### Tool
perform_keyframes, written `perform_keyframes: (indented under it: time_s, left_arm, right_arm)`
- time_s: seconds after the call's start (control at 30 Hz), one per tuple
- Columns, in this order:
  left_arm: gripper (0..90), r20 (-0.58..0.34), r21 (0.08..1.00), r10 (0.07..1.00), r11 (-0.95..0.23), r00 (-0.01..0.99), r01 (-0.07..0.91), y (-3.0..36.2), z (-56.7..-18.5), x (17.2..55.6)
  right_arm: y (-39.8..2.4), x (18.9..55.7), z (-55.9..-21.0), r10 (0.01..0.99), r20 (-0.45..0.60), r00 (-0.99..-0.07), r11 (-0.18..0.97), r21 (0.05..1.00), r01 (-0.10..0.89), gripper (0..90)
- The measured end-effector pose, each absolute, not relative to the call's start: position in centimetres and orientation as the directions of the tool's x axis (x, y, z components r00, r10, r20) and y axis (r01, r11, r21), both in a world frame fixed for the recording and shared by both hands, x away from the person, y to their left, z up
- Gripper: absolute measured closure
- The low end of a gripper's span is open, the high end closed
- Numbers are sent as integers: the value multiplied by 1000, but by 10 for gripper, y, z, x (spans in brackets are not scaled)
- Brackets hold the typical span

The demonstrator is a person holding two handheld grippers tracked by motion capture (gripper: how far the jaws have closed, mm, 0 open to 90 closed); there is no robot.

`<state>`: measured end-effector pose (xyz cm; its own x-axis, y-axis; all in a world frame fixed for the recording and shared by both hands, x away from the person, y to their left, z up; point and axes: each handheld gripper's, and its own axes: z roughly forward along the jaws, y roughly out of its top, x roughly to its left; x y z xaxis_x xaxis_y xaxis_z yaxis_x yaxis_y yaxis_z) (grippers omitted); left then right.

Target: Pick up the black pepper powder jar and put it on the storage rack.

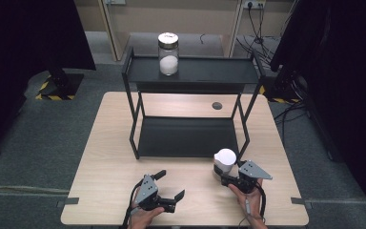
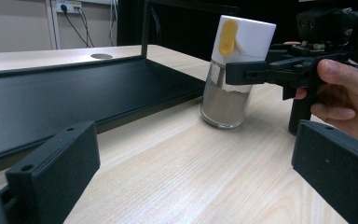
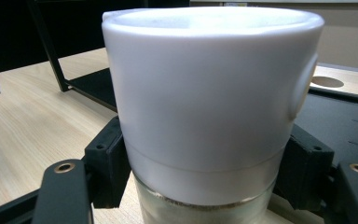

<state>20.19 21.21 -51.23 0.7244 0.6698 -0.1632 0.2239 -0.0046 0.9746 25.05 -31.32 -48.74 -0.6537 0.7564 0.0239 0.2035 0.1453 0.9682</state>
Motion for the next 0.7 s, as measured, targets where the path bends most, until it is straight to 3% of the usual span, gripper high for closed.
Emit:
perform_keyframes:
  time_s: [0.7]
  left_arm:
    - [1,-172,973,673,3,719,230,212,-513,203]
  right_arm:
    - [-310,241,-464,721,-11,-693,156,977,146,307]
